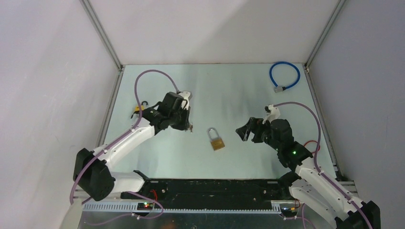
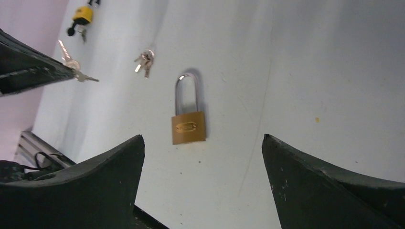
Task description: Unlock with the key
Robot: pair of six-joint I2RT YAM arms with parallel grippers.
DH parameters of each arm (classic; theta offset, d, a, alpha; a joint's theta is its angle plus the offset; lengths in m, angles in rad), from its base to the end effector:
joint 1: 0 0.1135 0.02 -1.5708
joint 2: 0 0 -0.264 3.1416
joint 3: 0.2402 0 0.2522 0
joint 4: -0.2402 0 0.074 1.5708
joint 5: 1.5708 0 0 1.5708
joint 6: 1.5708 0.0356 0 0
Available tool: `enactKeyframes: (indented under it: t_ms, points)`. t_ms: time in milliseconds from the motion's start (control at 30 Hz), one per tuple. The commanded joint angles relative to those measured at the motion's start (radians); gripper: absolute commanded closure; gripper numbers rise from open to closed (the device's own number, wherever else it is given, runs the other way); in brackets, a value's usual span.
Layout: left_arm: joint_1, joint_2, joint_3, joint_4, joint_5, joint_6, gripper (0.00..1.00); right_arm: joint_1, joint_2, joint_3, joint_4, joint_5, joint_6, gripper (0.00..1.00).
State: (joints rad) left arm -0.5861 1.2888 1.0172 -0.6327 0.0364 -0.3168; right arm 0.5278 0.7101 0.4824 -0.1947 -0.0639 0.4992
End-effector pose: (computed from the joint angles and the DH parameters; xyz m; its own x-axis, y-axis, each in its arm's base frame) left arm 0.2212 -0.1484 0.2730 -0.8003 0.1576 -0.5786 0.3391 0.9147 -0.2198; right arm 0.1474 0.0885 0.2439 -0.5756 0.2174 -0.7883 -0.3159 0.8300 0.4596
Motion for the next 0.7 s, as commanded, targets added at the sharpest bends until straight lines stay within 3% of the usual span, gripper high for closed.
enactKeyframes:
  t_ms: [0,500,667]
  points:
    - [-0.046,-0.065,-0.017,0.114,0.051,-0.006,1.00,-0.004,-0.001,0.001,0.143,-0.062,0.083,0.07]
    - [-0.135,-0.136,-0.091,0.311,0.153,-0.069,1.00,0.135,0.256,0.001,0.612,-0.139,0.305,0.19]
    - [-0.157,-0.171,-0.126,0.373,0.190,-0.090,1.00,0.200,0.340,0.001,0.713,-0.093,0.355,0.26]
